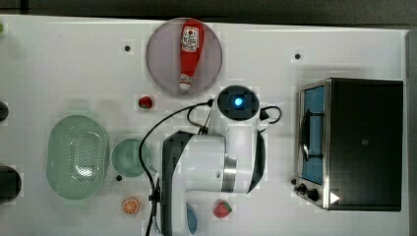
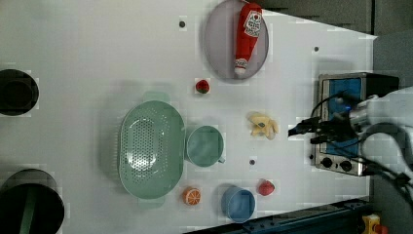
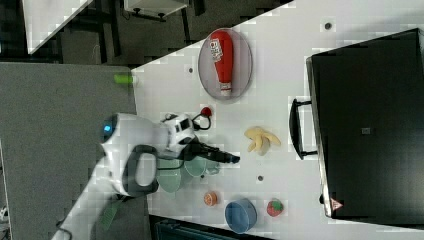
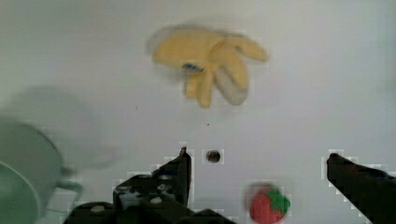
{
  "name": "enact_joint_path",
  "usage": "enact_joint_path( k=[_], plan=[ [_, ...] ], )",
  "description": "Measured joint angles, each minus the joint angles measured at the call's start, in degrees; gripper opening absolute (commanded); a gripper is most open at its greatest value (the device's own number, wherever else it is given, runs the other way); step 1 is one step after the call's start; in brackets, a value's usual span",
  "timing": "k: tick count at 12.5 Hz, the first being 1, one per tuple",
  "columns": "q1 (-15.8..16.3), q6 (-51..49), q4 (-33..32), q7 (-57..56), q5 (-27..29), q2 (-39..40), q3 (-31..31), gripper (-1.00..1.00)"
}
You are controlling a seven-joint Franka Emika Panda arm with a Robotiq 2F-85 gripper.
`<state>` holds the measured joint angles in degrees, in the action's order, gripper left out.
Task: Pick Banana and place it in mug.
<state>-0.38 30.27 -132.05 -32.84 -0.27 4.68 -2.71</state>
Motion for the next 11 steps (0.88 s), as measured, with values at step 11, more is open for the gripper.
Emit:
enact_joint_path(
  k=[11],
  plan=[
    [-0.78,26.44,-4.81,-25.91,-0.58,16.43,-0.25,1.0]
  ],
)
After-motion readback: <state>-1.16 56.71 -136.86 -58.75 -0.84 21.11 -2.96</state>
